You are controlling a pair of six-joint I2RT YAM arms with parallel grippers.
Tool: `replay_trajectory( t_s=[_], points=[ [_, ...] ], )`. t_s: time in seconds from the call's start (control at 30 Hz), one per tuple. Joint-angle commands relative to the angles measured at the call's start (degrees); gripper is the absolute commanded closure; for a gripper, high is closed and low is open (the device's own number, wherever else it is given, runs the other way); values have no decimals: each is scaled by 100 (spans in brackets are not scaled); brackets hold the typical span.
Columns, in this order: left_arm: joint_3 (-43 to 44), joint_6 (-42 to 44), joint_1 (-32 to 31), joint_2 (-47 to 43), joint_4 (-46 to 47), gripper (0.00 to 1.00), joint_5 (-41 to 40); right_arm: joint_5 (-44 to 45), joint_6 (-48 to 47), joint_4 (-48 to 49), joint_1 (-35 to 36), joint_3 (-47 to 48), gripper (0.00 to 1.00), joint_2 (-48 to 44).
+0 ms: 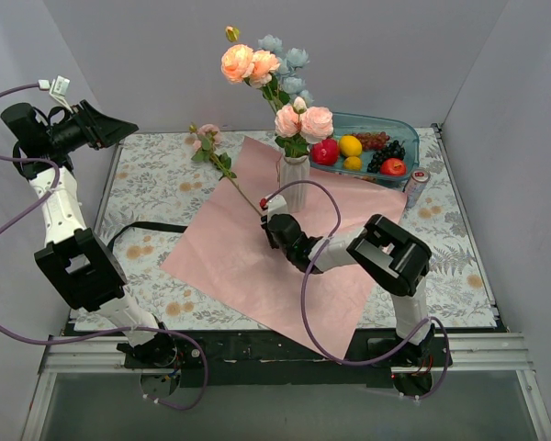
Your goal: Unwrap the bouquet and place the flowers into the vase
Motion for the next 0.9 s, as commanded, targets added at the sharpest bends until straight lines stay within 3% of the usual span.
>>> replay_trajectory(
  t_s=[0.0, 0.2, 0.53, 0.7, 0.77, 0.8, 0.87],
  points=[
    [-105, 90, 43, -415, 29, 2, 95, -157, 76, -5, 17, -283, 76, -316],
    [-123, 64, 43, -450, 55, 2, 86, -219, 76, -57, 25, -521, 99, -553],
    [-158, -121, 43, -442, 266, 2, 95, -421, 59, -496, 693, -1663, 99, -1801],
    [-254, -86, 43, -512, 275, 2, 95, -185, -46, -1032, 1036, -1324, 99, -1916],
    [-281, -86, 43, -538, 284, 2, 95, -44, -292, -1173, 1027, -1007, 93, -1724],
    [-290, -68, 43, -538, 284, 2, 95, 87, -432, -1208, 992, -552, 78, -1610],
    [-264, -86, 52, -547, 284, 2, 121, 19, -758, -1296, 783, -23, 63, -1181]
  ],
)
